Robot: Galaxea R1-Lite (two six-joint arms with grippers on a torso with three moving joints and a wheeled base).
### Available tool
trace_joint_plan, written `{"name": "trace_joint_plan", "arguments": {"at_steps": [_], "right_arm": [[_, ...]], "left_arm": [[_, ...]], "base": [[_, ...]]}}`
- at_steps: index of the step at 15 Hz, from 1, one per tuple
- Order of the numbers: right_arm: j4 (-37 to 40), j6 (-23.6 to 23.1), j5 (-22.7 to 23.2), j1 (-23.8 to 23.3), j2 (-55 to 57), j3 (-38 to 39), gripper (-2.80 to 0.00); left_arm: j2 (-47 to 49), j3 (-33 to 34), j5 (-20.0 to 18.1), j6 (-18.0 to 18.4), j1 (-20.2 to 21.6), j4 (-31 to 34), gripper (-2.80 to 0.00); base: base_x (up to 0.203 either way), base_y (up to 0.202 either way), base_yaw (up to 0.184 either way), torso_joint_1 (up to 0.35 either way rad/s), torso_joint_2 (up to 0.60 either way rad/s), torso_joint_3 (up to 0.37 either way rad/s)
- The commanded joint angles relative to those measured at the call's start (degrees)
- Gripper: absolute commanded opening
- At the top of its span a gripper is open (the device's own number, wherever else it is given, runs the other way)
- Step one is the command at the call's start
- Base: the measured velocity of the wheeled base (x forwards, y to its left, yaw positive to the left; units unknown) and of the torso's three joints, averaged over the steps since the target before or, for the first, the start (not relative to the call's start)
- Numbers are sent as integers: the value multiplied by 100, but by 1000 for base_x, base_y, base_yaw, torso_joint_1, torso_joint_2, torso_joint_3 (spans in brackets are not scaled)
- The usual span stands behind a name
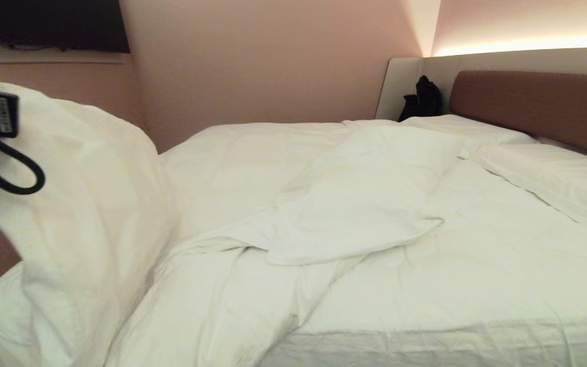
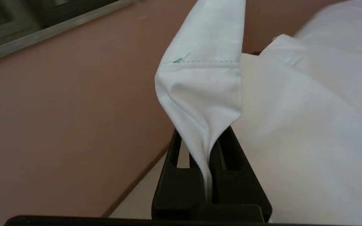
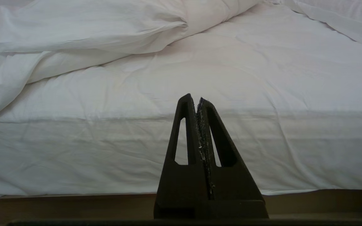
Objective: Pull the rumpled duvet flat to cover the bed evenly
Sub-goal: Flatten the corners of the folded blanket
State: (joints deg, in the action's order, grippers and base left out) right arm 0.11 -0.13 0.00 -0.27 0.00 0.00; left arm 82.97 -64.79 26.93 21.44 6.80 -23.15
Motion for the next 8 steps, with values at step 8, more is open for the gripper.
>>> {"name": "trace_joint_plan", "arguments": {"at_steps": [8], "right_arm": [[-2,-4,0,0,9,0,-280]], "left_arm": [[-1750,1277,438,-88,1131,2,-280]], "base": [[0,0,0,0,0,0]]}}
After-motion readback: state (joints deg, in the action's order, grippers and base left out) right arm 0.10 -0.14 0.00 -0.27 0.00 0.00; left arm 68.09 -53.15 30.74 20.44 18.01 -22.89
